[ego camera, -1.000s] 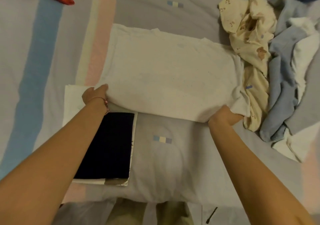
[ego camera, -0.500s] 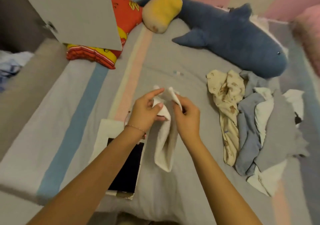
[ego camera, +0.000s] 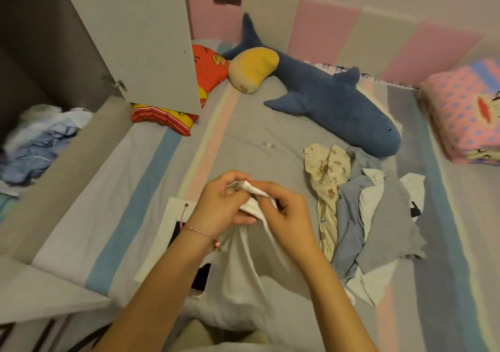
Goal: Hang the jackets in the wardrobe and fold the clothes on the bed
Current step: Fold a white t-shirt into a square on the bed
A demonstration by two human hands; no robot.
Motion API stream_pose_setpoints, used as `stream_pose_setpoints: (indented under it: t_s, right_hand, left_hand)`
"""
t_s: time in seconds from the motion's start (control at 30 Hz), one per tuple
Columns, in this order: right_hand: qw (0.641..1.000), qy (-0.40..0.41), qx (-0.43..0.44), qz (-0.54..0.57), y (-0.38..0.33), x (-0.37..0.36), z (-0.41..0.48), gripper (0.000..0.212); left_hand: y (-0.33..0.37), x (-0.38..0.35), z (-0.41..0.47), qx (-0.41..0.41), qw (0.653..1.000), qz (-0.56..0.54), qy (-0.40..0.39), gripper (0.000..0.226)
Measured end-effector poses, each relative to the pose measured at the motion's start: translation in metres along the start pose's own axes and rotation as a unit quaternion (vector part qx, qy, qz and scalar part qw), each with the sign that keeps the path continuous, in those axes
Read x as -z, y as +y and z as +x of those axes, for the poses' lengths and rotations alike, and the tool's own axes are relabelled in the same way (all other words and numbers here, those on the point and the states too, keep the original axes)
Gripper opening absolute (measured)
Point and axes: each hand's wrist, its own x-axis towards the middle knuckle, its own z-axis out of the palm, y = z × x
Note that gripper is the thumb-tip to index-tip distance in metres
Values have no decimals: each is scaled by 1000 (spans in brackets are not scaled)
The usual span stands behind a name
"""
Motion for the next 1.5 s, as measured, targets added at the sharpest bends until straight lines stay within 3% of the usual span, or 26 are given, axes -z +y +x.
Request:
stream_pose_setpoints:
  t_s: [0.17, 0.47, 0.67, 0.77, 0.87, 0.97, 1.03, 1.1, 1.2, 1.33, 1.5]
  right_hand:
    - [997, 17, 24, 72, -29, 19, 1, 36]
    - [991, 50, 107, 62, -55, 56, 24, 38]
    - [989, 85, 108, 44, -57, 61, 24, 31]
    - [993, 106, 43, -5, -48, 66, 16, 32]
    - [992, -11, -95, -78, -36, 76, 6, 38]
    - [923, -201, -244, -218, -16, 93, -1, 44]
    - [870, -239, -347, -255, -1, 106, -6, 44]
    - [853, -187, -446, -197, 8, 113, -12, 38]
    - [882, -29, -469, -22, 15, 110, -13, 34]
    - [929, 202, -277, 139, 10, 88, 2, 32]
    - [941, 245, -191, 133, -10, 73, 23, 30]
  left_hand:
    - [23, -13, -14, -18, 999, -37, 5, 19]
    - [63, -47, 0, -110, 993, -36, -4, 13]
    - [66, -57, 1, -139, 988, -68, 28, 16]
    - [64, -57, 1, -152, 984, -77, 60, 15]
    - [60, -55, 3, -150, 981, -79, 98, 16]
    - [56, -54, 1, -141, 980, -88, 108, 15]
    - [58, -48, 1, -148, 976, -100, 121, 15]
    - [61, -38, 1, -150, 971, -123, 136, 16]
    - [61, -25, -1, -142, 969, -141, 148, 14]
    - [55, 0, -1, -156, 962, -154, 165, 10]
    - [46, 38, 5, -103, 968, -141, 181, 15]
